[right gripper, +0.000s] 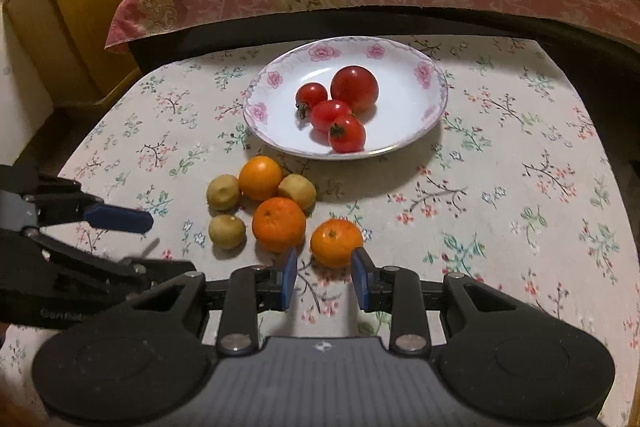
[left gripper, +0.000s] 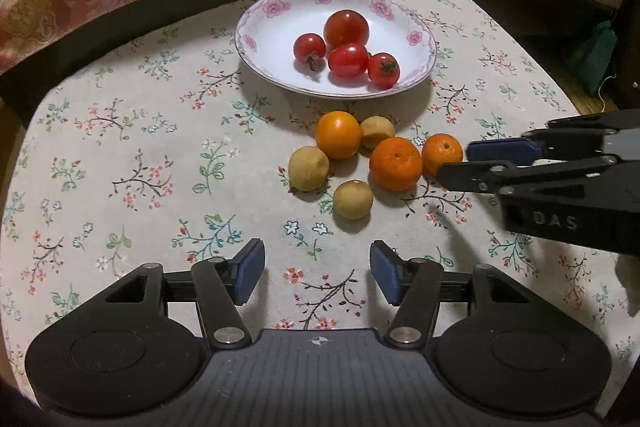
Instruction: Organize fruits
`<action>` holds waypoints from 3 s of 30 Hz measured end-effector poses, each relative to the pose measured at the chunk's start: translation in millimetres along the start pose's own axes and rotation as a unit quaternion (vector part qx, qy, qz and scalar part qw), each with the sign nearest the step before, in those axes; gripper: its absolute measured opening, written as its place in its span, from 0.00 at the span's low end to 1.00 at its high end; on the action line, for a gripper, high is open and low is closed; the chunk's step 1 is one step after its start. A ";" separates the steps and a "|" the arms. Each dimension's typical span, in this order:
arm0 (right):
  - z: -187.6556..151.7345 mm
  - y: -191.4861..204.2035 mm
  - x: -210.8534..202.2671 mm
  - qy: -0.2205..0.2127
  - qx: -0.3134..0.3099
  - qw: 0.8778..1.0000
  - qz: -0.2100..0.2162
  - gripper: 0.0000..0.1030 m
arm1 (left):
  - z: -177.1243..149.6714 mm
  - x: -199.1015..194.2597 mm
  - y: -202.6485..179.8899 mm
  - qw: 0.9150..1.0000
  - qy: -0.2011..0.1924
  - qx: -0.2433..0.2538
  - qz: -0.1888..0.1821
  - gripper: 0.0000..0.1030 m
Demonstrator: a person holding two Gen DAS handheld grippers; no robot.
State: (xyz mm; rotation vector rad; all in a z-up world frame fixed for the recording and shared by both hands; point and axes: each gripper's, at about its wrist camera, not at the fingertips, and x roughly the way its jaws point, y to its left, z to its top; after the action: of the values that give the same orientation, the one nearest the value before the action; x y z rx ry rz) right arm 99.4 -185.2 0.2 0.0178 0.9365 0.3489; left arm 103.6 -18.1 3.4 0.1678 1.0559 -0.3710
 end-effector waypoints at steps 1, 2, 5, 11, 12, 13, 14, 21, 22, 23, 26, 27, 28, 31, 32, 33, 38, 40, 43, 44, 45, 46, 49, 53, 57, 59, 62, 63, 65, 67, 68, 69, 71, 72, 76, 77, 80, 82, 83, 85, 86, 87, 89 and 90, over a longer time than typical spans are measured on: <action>0.9 -0.5 2.5 0.001 0.000 1.000 0.001 0.24 | 0.2 0.7 -0.2 1.000 0.001 0.000 -0.003 0.66; 1.7 -0.7 4.3 -0.003 -0.001 1.000 -0.002 0.27 | 0.4 1.4 -0.1 1.000 0.000 -0.001 -0.006 0.66; 5.4 0.8 11.4 -0.008 -0.017 1.000 -0.011 0.30 | 1.1 3.4 -0.6 1.000 -0.004 0.001 -0.011 0.68; 8.2 -4.5 14.8 -0.017 -0.018 1.000 -0.013 0.30 | 0.0 9.0 -2.9 1.000 -0.009 0.008 -0.023 0.68; 8.7 -4.9 15.2 -0.016 -0.018 1.000 -0.011 0.30 | -1.0 9.6 -3.8 1.000 -0.011 0.013 -0.022 0.68; 9.5 -5.0 15.0 -0.013 -0.019 1.000 -0.009 0.30 | -1.9 9.8 -4.4 1.000 -0.013 0.017 -0.020 0.68; 9.8 -4.1 14.5 -0.011 -0.021 1.000 -0.007 0.30 | -2.8 10.2 -4.5 1.000 -0.014 0.019 -0.021 0.68; 6.9 -0.1 14.3 -0.005 -0.033 0.999 0.006 0.30 | -1.8 14.6 -3.7 0.999 -0.021 0.019 -0.030 0.66; 7.0 -4.0 15.7 -0.003 -0.021 1.000 0.006 0.30 | -1.7 16.2 -4.9 0.999 -0.023 0.022 -0.030 0.65; 7.1 -6.8 15.8 -0.001 -0.013 1.000 0.009 0.30 | -2.0 17.2 -6.1 0.999 -0.023 0.025 -0.031 0.63; 7.4 -6.9 15.1 0.002 -0.011 1.000 0.012 0.30 | -2.7 19.4 -10.9 0.998 -0.028 0.039 -0.035 0.59; 7.8 -4.8 14.4 0.002 -0.017 1.000 0.012 0.30 | -2.7 20.4 -12.7 0.998 -0.029 0.044 -0.033 0.58; 8.1 -2.7 13.3 0.002 -0.023 1.000 0.015 0.30 | -2.3 21.9 -14.6 0.998 -0.030 0.049 -0.031 0.58; 7.9 0.3 11.1 0.003 -0.032 0.999 0.013 0.30 | 0.0 25.1 -17.0 0.997 -0.038 0.059 -0.028 0.58; 8.1 -1.1 10.0 0.004 -0.029 0.999 0.014 0.30 | 1.3 26.1 -17.1 0.997 -0.040 0.061 -0.029 0.58; 8.6 -3.2 8.8 0.005 -0.024 1.000 0.018 0.30 | 2.4 26.9 -17.3 0.997 -0.043 0.061 -0.029 0.56; 7.7 -10.6 9.3 0.014 -0.006 1.000 0.019 0.30 | 7.6 31.0 -19.8 0.996 -0.056 0.062 -0.022 0.49; 6.7 -12.5 10.8 0.018 -0.002 1.000 0.018 0.30 | 6.9 31.2 -23.3 0.996 -0.058 0.069 -0.020 0.42; 7.0 -13.3 10.9 0.017 -0.001 1.000 0.017 0.30 | 3.2 28.3 -30.4 0.995 -0.059 0.086 -0.006 0.33; 7.0 -13.0 10.5 0.016 -0.001 1.000 0.018 0.30 | 1.5 26.8 -32.2 0.994 -0.059 0.094 -0.002 0.31; 7.0 -12.7 10.5 0.015 -0.002 1.000 0.017 0.30 | 0.4 26.2 -32.6 0.994 -0.058 0.096 -0.002 0.31; 7.0 -12.4 10.6 0.014 -0.003 1.000 0.017 0.30 | -0.4 25.3 -32.4 0.994 -0.057 0.096 -0.004 0.31; 5.7 -12.3 13.5 0.018 -0.004 1.000 0.021 0.30 | -1.4 22.0 -30.5 0.994 -0.057 0.094 -0.008 0.31; 4.6 -13.3 16.7 0.021 -0.002 0.999 0.028 0.30 | -1.9 17.7 -29.7 0.994 -0.059 0.094 -0.015 0.31; 3.0 -7.9 20.3 0.019 -0.021 0.999 0.030 0.30 | -5.6 15.4 -30.0 0.994 -0.054 0.095 -0.024 0.31; 2.6 -3.7 21.6 0.013 -0.036 0.999 0.022 0.31 | -7.0 16.5 -30.6 0.994 -0.051 0.097 -0.025 0.31; 2.8 -2.9 24.1 0.003 -0.044 0.999 0.019 0.31 | -7.0 19.0 -29.8 0.994 -0.046 0.094 -0.028 0.32; 3.1 -2.5 24.6 0.000 -0.047 0.999 0.018 0.31 | -7.0 19.5 -29.4 0.994 -0.045 0.092 -0.029 0.33; 4.5 -1.4 25.8 -0.001 -0.052 0.998 0.017 0.30 | -7.4 20.6 -29.3 0.994 -0.044 0.093 -0.029 0.36; 4.5 -1.6 25.8 -0.001 -0.052 0.998 0.018 0.30 | -7.5 20.7 -29.1 0.994 -0.045 0.093 -0.029 0.37; 4.2 -1.5 25.4 0.000 -0.054 0.998 0.017 0.28 | -7.6 20.4 -28.7 0.994 -0.045 0.092 -0.029 0.37; 3.7 -0.8 24.8 0.001 -0.057 0.998 0.013 0.27 | -7.7 20.4 -28.5 0.994 -0.045 0.091 -0.029 0.38; 3.6 1.1 24.7 0.002 -0.060 0.998 0.005 0.25 | -7.6 20.4 -28.5 0.994 -0.046 0.091 -0.024 0.44; 3.7 2.1 24.7 0.003 -0.063 0.998 0.004 0.25 | -7.1 20.7 -28.1 0.995 -0.046 0.091 -0.021 0.49; 4.9 1.9 24.0 0.008 -0.062 0.998 0.006 0.24 | -7.6 21.4 -28.0 0.995 -0.041 0.088 -0.027 0.59; 4.7 2.1 23.4 0.010 -0.064 0.998 0.008 0.24 | -8.7 21.2 -30.2 0.994 -0.042 0.095 -0.025 0.59; 3.5 3.5 23.7 0.010 -0.070 0.998 0.005 0.24 | -10.3 20.7 -35.2 0.993 -0.044 0.107 -0.021 0.58; 3.5 2.6 24.3 0.009 -0.067 0.998 0.008 0.25 | -11.0 20.3 -37.0 0.993 -0.046 0.111 -0.019 0.57; 3.4 1.9 24.6 0.008 -0.066 0.998 0.009 0.25 | -11.3 20.3 -37.0 0.992 -0.047 0.112 -0.019 0.57; 3.0 1.8 24.4 0.007 -0.065 0.998 0.009 0.25 | -11.4 20.5 -36.6 0.993 -0.047 0.111 -0.020 0.57; 2.6 2.2 24.3 0.007 -0.066 0.998 0.009 0.25 | -11.3 20.4 -36.6 0.993 -0.046 0.110 -0.020 0.57; 2.7 2.1 24.4 0.007 -0.067 0.998 0.008 0.25 | -11.1 20.4 -37.0 0.993 -0.046 0.111 -0.020 0.57; 2.1 2.7 24.1 0.005 -0.067 0.998 0.005 0.25 | -11.1 20.4 -36.6 0.993 -0.046 0.107 -0.019 0.57; 2.2 3.0 24.1 0.005 -0.066 0.998 0.004 0.26 | -11.2 20.3 -35.6 0.993 -0.046 0.104 -0.019 0.60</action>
State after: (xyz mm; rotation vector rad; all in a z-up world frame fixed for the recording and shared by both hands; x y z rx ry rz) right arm 113.3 -174.8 -16.9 -0.1008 0.9223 0.4187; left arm 89.9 -52.0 -18.4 0.3142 0.9303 -0.5195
